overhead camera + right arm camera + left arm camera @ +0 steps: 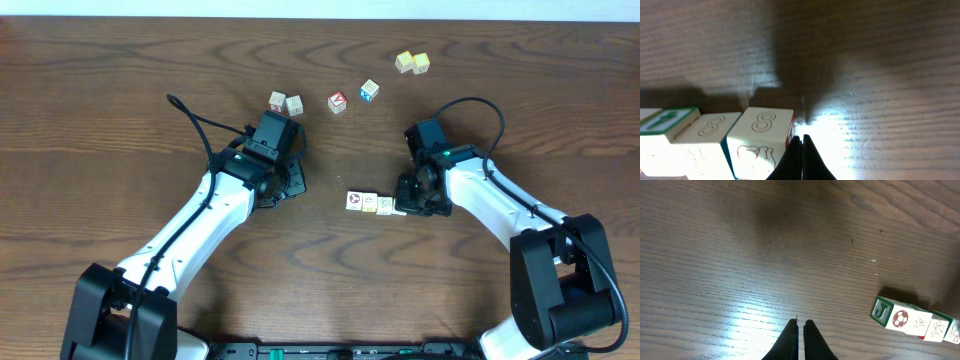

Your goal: Lift 4 blocks

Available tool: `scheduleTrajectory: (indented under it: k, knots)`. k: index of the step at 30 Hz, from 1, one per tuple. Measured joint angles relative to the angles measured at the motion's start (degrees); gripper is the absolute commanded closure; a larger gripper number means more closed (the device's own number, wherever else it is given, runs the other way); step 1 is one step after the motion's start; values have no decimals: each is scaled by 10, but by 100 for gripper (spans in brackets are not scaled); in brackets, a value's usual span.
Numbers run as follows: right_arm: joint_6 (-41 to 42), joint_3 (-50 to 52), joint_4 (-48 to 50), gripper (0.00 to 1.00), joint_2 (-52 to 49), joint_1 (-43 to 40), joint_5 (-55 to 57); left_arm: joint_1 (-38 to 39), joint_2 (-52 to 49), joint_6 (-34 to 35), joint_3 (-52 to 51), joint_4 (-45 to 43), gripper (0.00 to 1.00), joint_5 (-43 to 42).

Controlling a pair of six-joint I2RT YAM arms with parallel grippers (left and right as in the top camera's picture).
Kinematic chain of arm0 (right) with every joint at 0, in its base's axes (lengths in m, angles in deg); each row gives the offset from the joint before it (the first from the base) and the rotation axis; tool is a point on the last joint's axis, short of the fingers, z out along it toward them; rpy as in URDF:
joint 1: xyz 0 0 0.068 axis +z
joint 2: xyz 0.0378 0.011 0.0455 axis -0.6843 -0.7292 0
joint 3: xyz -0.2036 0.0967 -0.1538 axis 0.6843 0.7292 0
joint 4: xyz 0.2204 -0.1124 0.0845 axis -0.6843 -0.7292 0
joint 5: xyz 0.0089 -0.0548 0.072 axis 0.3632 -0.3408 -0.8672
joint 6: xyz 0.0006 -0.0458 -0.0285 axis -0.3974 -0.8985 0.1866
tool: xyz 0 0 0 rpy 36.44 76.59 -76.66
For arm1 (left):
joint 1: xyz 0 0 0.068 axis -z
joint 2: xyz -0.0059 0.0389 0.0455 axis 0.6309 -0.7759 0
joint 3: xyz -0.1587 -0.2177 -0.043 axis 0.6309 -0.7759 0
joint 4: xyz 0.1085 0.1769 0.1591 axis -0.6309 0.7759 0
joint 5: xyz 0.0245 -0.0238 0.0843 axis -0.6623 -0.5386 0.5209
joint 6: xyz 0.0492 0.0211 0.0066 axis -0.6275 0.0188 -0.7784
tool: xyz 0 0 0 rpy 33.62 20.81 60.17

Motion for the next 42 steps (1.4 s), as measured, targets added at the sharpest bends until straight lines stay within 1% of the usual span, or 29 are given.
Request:
scheduleTrajectory:
  k: [11,23,28,34,38,42]
  knots:
    - [-2,0,22,99,0,0,2,0,0,0,0,0,92,0]
    - [-11,0,21,99,0,0,3,0,0,0,0,0,93,0]
    - [-17,-10,-33,99,0,-4,3,0,0,0,0,0,93,0]
    - [-24,-55,-111,99,3,-13,0,0,0,0,0,0,93,0]
    - [-42,-60,-139,99,7,-10,-37,0,0,0,0,0,93,0]
    - [-58,-59,-139,99,7,11,-62,0,0,0,0,0,93,0]
